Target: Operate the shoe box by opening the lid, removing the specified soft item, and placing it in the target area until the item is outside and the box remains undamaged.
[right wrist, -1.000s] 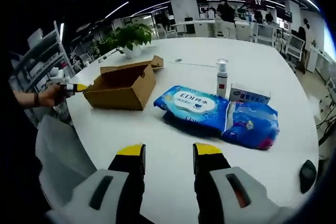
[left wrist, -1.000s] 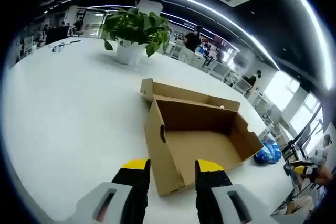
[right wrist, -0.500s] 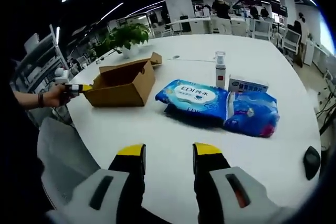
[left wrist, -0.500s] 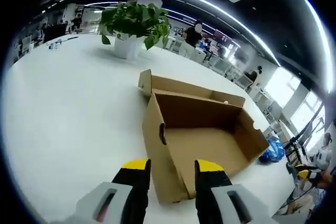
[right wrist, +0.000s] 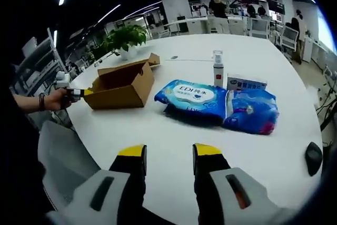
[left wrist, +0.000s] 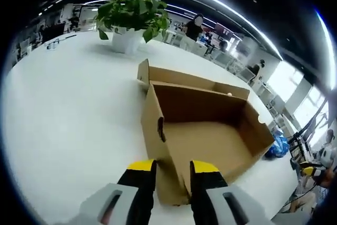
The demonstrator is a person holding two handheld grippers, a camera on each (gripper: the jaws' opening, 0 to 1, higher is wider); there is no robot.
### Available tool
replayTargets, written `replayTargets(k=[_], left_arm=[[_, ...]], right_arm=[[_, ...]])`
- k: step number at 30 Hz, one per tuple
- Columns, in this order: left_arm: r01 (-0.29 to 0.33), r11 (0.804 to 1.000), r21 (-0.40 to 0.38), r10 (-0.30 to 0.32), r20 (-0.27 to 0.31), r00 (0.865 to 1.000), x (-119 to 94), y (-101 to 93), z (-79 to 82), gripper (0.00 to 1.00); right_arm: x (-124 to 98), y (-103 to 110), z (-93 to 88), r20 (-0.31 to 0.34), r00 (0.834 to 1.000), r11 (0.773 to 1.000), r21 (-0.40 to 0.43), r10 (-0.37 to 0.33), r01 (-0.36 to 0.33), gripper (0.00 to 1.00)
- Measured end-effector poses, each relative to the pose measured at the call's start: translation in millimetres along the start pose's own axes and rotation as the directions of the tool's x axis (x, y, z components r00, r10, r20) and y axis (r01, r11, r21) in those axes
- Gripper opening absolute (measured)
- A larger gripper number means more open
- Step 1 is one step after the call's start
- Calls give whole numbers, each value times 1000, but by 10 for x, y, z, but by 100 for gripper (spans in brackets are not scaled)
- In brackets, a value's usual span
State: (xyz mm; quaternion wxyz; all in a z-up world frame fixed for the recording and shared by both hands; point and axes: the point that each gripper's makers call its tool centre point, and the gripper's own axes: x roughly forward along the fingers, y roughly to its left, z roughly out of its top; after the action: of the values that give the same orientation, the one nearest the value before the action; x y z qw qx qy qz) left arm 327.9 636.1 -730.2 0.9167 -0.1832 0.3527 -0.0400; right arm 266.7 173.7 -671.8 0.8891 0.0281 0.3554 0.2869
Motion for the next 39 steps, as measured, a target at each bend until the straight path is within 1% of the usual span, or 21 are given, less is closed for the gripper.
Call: replayTargets(k=[3,10,18,19,20,22,28,36,39], left_arm=[[-8,1000,22,8,-12,1000,-7,21,-3,24],[-11,999,39,12,-20,1000,-67,76,-15,19],[-13,997,74,16,-42,999,-143,125,-68,17],[-11,996,84,15,-46,999,-154,119,-81,17],[-6,994,113,13,-56,998,-171,107,-102,17],[0,990,142,10,-71,997,-192,91,-144,17],[32,983,179,-15,-96,995,-274,17,-264,16],[65,975,212,-39,-123,992,-357,-103,-391,16],[78,968,238,-47,-132,990,-375,-141,-436,16]], right_arm=[[17,5,-1,-4,1000,1000,-4,4,-4,32],[46,11,-8,-9,1000,1000,-6,12,-12,32],[96,39,0,-9,1000,1000,-6,23,-23,32],[102,43,3,-9,1000,1000,-7,25,-25,32],[114,46,5,-9,1000,1000,-8,26,-26,32],[137,51,10,-10,1000,1000,-8,29,-29,32],[236,106,53,-10,999,999,-13,45,-45,32],[402,191,205,-3,998,997,-30,70,-70,32],[483,193,299,10,998,998,-45,54,-53,32]])
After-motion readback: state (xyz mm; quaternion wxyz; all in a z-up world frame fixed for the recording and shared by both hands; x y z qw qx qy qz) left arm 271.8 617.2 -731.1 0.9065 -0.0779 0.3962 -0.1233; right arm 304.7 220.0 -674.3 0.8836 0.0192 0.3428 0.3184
